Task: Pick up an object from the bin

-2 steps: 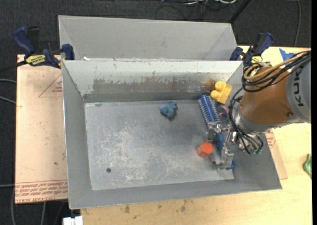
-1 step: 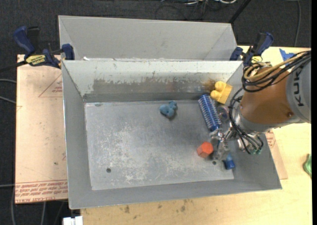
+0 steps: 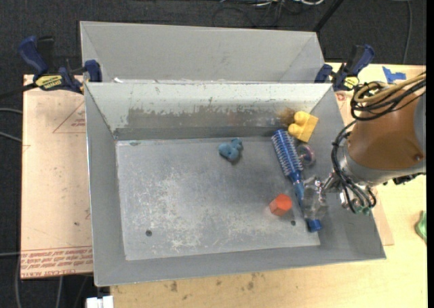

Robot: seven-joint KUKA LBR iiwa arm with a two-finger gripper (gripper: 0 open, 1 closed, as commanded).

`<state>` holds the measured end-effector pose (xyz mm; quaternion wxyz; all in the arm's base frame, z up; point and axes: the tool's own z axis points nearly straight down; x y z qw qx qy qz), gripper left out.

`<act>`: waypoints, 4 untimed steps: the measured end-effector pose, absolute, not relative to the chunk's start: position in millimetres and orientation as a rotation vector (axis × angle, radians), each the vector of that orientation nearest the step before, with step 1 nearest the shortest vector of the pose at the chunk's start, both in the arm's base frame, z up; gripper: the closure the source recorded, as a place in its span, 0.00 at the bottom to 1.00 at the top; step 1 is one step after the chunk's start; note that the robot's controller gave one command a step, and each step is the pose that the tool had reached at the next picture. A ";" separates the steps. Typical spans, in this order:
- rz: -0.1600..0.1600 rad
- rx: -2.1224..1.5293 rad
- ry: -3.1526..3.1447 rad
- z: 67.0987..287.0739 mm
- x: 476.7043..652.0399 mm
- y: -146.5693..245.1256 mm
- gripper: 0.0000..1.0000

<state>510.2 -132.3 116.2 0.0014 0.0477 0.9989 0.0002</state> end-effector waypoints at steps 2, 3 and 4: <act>0.003 -0.064 3.139 93.2 595.5 -134.1 0.00; 0.044 -0.094 3.222 74.6 641.2 -139.1 0.00; 0.043 -0.092 3.214 74.5 641.0 -138.8 1.00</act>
Offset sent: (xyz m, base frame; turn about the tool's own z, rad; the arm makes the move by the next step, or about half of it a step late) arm 0.0000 0.0000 0.0000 0.0000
